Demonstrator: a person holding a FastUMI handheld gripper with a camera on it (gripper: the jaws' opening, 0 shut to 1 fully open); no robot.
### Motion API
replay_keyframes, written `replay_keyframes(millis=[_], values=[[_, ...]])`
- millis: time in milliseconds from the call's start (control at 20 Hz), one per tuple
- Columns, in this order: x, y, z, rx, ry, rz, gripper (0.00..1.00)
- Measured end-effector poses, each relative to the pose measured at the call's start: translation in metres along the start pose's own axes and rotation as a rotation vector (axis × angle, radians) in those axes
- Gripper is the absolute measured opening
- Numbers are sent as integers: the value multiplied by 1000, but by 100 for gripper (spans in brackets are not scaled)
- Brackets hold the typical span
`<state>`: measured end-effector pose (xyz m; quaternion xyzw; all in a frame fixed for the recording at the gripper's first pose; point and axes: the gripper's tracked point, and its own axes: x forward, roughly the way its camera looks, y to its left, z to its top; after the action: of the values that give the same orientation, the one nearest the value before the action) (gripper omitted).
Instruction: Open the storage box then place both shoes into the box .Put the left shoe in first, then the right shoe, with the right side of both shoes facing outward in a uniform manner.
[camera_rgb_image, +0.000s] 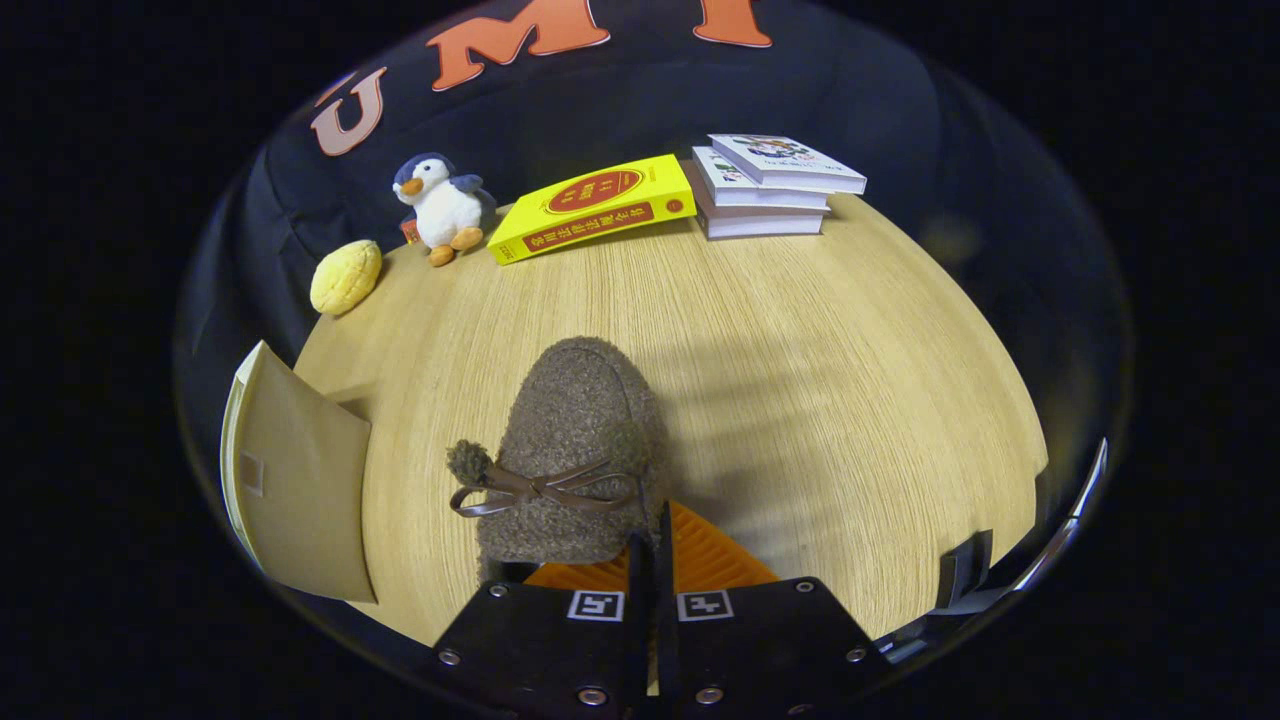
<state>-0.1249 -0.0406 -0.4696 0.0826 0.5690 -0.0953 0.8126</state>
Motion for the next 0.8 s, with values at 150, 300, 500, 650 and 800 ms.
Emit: replay_keyframes(millis=[150,300,500,650,800], values=[[-24,12,9,-10,1,-19,5],[-47,36,21,-11,-9,-8,5],[-76,76,32,-9,-16,20,5],[-95,112,44,-25,-41,55,5],[-109,146,51,-21,-55,68,5]])
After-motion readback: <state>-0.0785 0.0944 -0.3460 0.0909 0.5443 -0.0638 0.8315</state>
